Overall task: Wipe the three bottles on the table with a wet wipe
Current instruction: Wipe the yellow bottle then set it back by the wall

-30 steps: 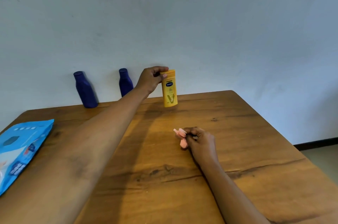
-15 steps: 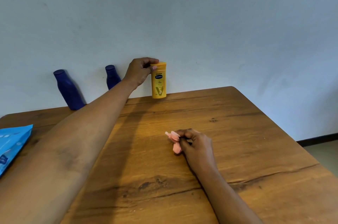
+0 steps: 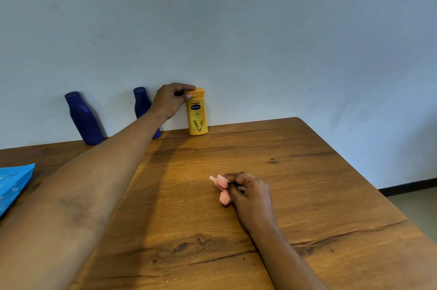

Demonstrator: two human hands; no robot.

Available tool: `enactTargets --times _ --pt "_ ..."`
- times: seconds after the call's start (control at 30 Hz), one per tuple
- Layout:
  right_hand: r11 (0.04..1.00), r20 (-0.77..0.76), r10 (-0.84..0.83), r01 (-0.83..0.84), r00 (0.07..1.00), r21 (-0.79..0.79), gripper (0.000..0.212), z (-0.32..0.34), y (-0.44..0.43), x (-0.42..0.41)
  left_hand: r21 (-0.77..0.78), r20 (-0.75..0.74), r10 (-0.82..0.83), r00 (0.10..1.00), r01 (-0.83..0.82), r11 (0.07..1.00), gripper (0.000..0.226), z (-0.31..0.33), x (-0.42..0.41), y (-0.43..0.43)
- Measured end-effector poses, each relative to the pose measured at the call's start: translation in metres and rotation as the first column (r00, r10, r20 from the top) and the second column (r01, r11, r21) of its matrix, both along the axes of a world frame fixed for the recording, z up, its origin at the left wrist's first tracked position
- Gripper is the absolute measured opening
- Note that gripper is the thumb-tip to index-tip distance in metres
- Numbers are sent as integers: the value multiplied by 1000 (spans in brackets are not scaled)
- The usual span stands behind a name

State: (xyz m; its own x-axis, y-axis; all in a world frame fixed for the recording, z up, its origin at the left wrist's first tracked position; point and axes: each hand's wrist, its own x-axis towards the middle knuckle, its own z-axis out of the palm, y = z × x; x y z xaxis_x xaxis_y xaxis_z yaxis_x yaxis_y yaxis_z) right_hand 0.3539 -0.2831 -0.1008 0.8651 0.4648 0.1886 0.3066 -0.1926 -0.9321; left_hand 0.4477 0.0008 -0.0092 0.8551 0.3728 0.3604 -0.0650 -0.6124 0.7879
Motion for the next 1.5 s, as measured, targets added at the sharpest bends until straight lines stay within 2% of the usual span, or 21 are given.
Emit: enactTargets --times 0.2,0.63,0.83,0.97,1.17,1.5 --pt "1000 10 0 0 1000 -3 24 -3 1 1 227 27 32 999 -37 973 33 0 -4 -3" --pt "1000 40 -12 12 999 8 32 -2 2 1 251 34 -14 999 5 968 33 0 -1 5" --pt "1000 47 -9 10 999 -14 29 -1 1 1 524 59 -6 998 -25 851 33 -1 2 13" --pt "1000 45 0 0 999 -15 27 0 0 0 677 73 35 997 -75 732 32 0 -2 15" --pt "1000 32 -2 2 999 -4 26 2 0 -1 753 82 72 994 -109 649 34 3 -4 11" --pt "1000 40 -1 2 999 -9 27 -1 0 0 768 57 87 995 -99 633 40 4 -9 9"
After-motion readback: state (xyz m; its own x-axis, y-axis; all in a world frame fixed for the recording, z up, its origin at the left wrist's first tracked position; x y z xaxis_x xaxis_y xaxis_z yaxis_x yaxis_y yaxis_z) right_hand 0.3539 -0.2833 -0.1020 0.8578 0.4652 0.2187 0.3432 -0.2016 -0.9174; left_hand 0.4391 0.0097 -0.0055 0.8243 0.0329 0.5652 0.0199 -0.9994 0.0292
